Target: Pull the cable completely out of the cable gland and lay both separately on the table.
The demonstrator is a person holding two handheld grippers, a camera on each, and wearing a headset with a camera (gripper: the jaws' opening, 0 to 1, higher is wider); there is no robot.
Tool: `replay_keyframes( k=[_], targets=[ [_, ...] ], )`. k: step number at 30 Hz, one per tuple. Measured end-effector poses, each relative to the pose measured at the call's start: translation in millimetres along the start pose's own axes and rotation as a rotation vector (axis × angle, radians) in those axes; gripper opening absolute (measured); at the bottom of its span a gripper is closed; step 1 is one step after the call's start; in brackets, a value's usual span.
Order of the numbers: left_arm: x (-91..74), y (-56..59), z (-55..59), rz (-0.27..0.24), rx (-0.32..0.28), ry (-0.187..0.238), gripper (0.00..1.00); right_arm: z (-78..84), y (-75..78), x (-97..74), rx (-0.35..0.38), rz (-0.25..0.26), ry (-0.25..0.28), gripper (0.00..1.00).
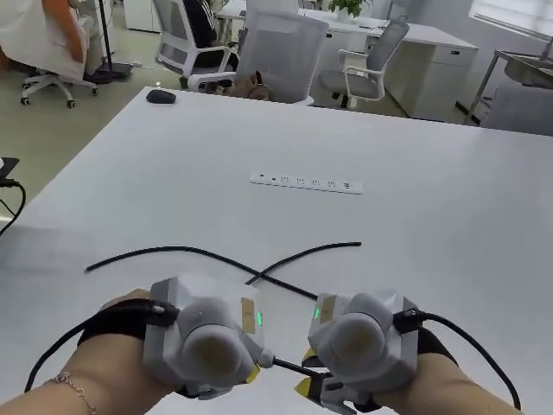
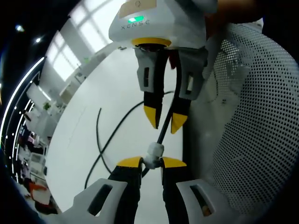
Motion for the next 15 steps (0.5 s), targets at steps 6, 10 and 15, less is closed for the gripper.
replay_keyframes(
  k=[6,10,15],
  targets=[
    [-2.5,-2.9,-0.5,-0.005,-0.027,0.026,0.17,-3.1,-2.5,0.4,-0.012,-0.014,0.019,0.02],
    [-1.6,-2.5,-2.1,-0.007,-0.012,0.025,0.17,2.5,-0.3,2.9,-0.002,-0.005,-0.004,0.02],
    [-2.6,-6.6,3.7,-0.017,-0.027,0.008,0.17,22.1,6.6,5.7,0.006,0.021,-0.098,0.03]
  ],
)
Point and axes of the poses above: the centre of the closed fingertips' face, and the gripper's own axes: x roughly forward along the fingers, y roughly to its right, z roughly out of its underside, the point moved 1 cm from there along -x, roughly backward along the fingers, and after that the axes turned 12 degrees about z, right-handed, at the moved point
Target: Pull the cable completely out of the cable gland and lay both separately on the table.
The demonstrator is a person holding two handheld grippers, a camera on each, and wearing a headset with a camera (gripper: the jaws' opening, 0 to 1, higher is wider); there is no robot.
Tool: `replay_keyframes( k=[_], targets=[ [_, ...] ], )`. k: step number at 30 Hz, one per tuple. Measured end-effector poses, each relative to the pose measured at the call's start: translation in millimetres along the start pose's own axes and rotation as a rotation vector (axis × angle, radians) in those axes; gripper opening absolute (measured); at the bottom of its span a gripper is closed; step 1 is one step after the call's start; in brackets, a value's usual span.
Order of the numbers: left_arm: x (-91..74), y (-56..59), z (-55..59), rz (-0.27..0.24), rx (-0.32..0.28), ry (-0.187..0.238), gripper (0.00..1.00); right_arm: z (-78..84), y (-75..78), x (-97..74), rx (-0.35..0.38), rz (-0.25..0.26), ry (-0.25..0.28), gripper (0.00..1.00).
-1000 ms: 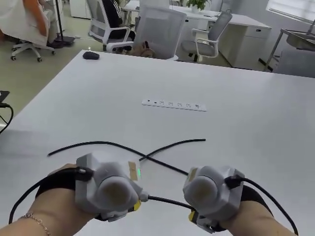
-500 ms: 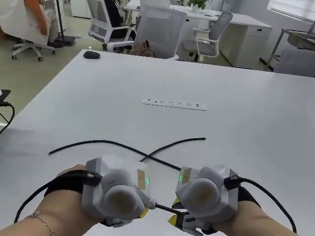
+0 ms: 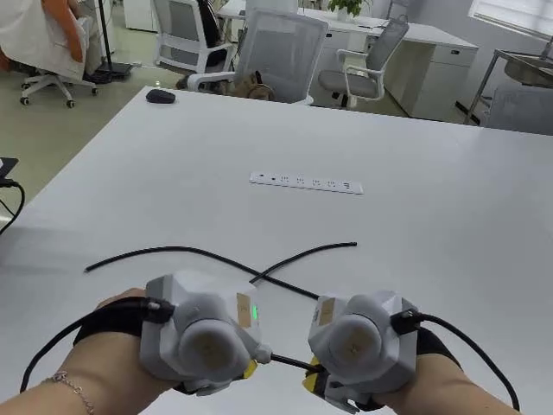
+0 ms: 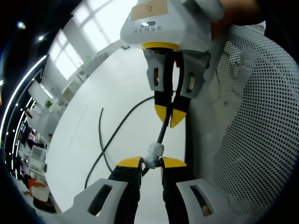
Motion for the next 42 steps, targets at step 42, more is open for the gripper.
replay_keyframes(
  k=[42],
  targets=[
    [2.9,7.6,-5.6,0.031,0.028,0.01,0.17,-16.9,-15.8,-3.0,-0.026,-0.064,0.078,0.02]
  ],
)
Point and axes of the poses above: the centre of the closed fingertips' face, and the gripper's own axes: x roughly forward along the fingers, y roughly to its right, z roughly out of its underside, the point moved 1 cm from there along -x, roughly backward along the fingers, and after that the axes turned 12 degrees about z, right-handed, at the moved point
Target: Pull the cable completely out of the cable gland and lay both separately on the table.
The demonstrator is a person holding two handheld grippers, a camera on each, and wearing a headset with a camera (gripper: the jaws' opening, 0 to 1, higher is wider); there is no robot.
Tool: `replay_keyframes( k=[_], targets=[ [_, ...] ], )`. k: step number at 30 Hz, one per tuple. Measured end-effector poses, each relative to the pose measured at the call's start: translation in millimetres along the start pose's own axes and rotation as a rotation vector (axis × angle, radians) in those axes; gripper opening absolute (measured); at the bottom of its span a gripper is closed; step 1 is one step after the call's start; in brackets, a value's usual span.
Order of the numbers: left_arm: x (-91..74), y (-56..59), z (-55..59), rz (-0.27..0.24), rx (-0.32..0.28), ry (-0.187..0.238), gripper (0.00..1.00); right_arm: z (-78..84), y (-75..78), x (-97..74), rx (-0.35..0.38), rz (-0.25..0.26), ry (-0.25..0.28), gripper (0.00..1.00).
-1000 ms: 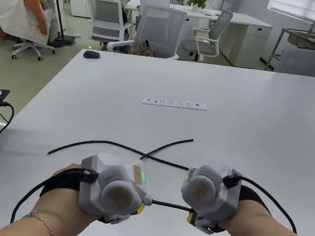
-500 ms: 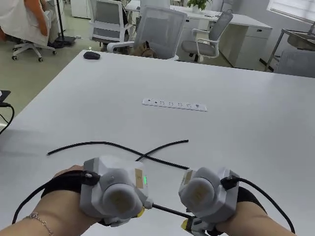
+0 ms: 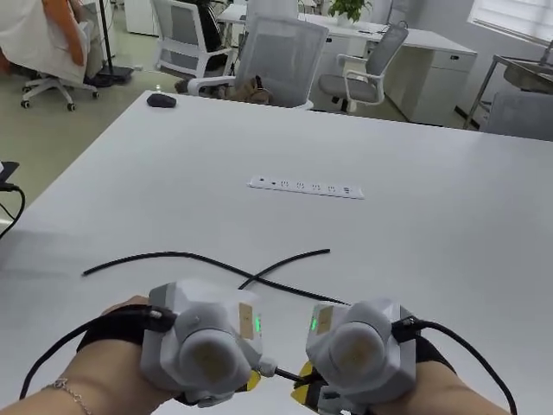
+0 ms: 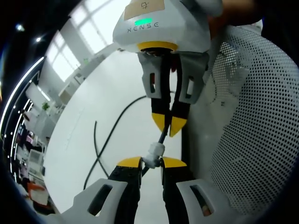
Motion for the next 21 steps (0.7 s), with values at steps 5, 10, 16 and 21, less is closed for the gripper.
replay_keyframes(
  k=[5,10,16,21],
  targets=[
    [-0.4,-2.3,2.2,-0.009,-0.002,-0.01,0.17,9.0,7.0,0.4,0.033,0.018,-0.038,0.03],
    [-0.9,-4.1,5.3,-0.015,-0.012,-0.019,0.17,35.9,14.8,1.0,0.131,0.043,-0.167,0.05],
    [-0.4,-3.6,4.8,-0.013,-0.011,-0.021,0.17,61.0,23.3,-1.7,0.147,0.089,-0.284,0.08],
    [-1.2,-4.4,7.7,-0.017,-0.015,-0.031,0.17,59.7,17.4,-1.6,0.145,0.063,-0.286,0.1]
  ],
)
Point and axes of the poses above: the centre of the closed fingertips' face, and the gripper's own axes: x roughly forward along the fingers, y roughly to its right, z roughly out of its underside, the point moved 1 cm from there along -x, roughly backward along the fingers, and after that the axes turned 12 degrees about z, right-handed, at the moved point
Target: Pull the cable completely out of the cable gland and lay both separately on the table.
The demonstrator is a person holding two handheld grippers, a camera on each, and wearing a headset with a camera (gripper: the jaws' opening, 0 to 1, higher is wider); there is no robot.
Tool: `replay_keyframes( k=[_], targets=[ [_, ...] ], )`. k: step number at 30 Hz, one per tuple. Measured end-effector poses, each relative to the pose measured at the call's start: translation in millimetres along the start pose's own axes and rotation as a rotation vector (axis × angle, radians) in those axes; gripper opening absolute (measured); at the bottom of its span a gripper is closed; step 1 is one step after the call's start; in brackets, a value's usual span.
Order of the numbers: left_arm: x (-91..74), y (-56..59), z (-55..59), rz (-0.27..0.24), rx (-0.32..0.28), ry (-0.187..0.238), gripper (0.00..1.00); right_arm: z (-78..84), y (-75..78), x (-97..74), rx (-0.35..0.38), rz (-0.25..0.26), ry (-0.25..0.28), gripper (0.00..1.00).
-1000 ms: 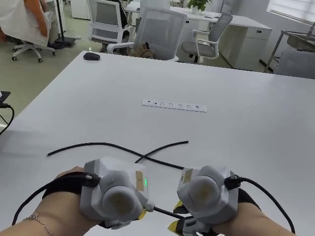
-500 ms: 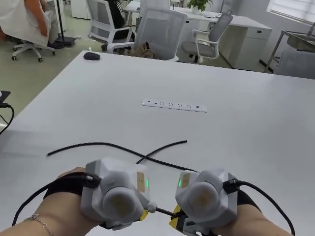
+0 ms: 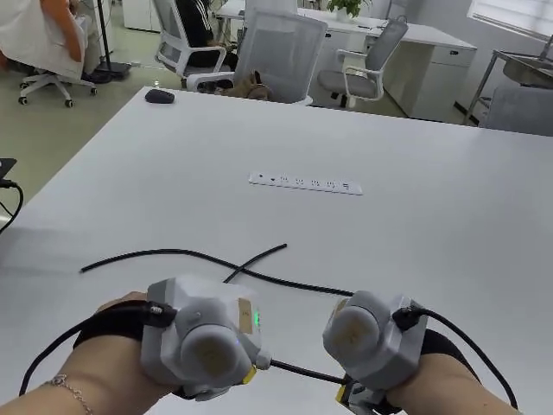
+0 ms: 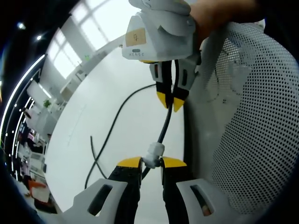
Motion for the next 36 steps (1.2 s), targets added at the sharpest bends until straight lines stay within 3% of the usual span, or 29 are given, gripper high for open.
replay_keyframes(
  k=[6,11,15,17,19,25,29,36],
  targets=[
    [0.3,0.5,0.8,0.003,-0.002,-0.003,0.17,-4.6,-10.5,0.2,-0.031,-0.041,0.015,0.17],
    [1.9,2.7,-1.5,0.01,0.012,-0.003,0.17,-41.7,-21.0,-10.7,-0.045,-0.088,0.207,0.23],
    [1.5,2.2,-1.3,0.01,0.009,0.0,0.17,-56.7,-27.9,-19.6,-0.078,-0.111,0.294,0.2],
    [1.6,2.6,-2.8,0.012,0.015,0.005,0.17,-58.2,-30.8,-21.6,-0.084,-0.121,0.307,0.14],
    [2.0,3.6,-5.1,0.016,0.019,0.012,0.17,-56.8,-29.4,-20.1,-0.109,-0.114,0.306,0.03],
    [1.2,2.5,-7.0,0.011,0.009,0.025,0.17,-54.9,-24.6,-19.2,-0.07,-0.101,0.295,0.03],
    [1.3,2.0,-5.4,0.008,0.008,0.017,0.17,-41.0,-19.7,-11.8,-0.106,-0.063,0.22,0.03],
    [0.4,0.5,-4.1,0.001,0.003,0.013,0.17,-21.1,-8.2,-3.9,-0.075,-0.024,0.114,0.04]
  ],
)
Point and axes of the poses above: the centre of the closed fingertips' face, and the gripper's own axes: x roughly forward along the fingers, y roughly to its right, z roughly out of its underside, the point moved 1 cm from there along -x, roughly backward along the fingers, and after that the axes turned 12 degrees about z, right-handed, at the moved point
